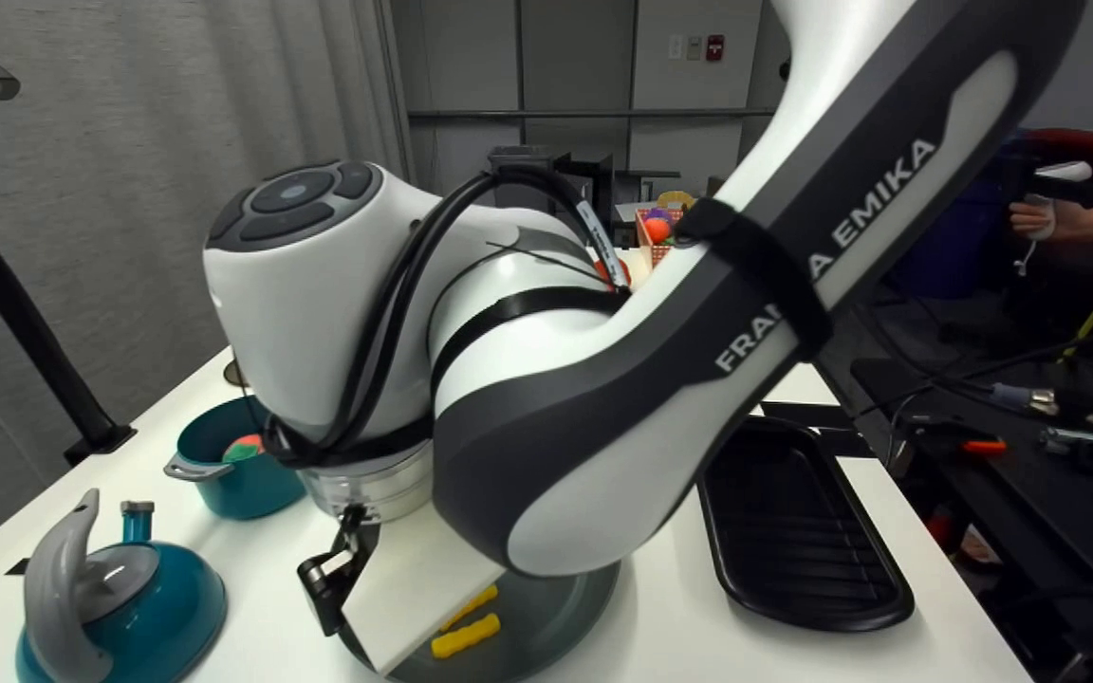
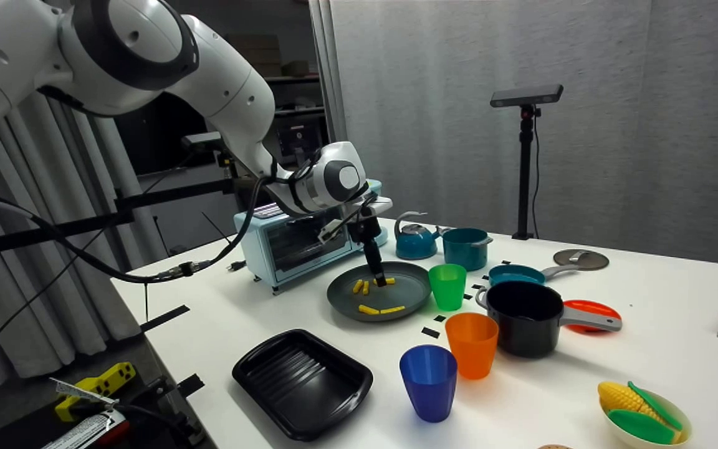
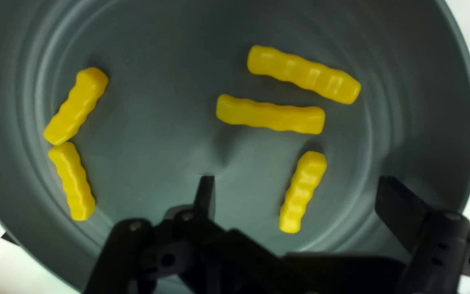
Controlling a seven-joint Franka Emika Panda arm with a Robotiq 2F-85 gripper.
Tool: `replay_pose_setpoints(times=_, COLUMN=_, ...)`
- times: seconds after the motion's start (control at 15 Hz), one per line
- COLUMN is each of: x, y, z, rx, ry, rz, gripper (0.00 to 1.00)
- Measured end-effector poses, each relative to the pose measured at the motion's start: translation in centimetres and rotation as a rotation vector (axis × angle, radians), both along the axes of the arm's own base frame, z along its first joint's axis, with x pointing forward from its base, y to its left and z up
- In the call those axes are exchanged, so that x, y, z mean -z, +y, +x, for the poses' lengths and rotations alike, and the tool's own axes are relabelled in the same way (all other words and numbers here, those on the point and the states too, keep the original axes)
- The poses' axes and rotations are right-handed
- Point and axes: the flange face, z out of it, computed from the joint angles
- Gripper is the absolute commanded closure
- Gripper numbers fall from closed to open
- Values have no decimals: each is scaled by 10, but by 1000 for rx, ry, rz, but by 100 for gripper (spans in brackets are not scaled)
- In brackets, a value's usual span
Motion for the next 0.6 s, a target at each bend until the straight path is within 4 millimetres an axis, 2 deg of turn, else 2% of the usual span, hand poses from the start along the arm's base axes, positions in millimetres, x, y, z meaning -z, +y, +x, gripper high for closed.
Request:
replay_pose_setpoints(times=0.07, x=2, y=1, z=0, rx=0, ry=2, rz=-1, gripper=4)
replay_pose_setpoints(times=0.13, x=5, y=1, z=0, rx=1, ry=3, rz=-1, gripper=26)
replay_pose_setpoints(times=0.27, x=6, y=2, z=1, rx=3, ry=1, rz=-2, gripper=31)
replay_pose_setpoints(times=0.6, x=1, y=3, z=6, rx=4, ry=-12, rz=0, gripper=70)
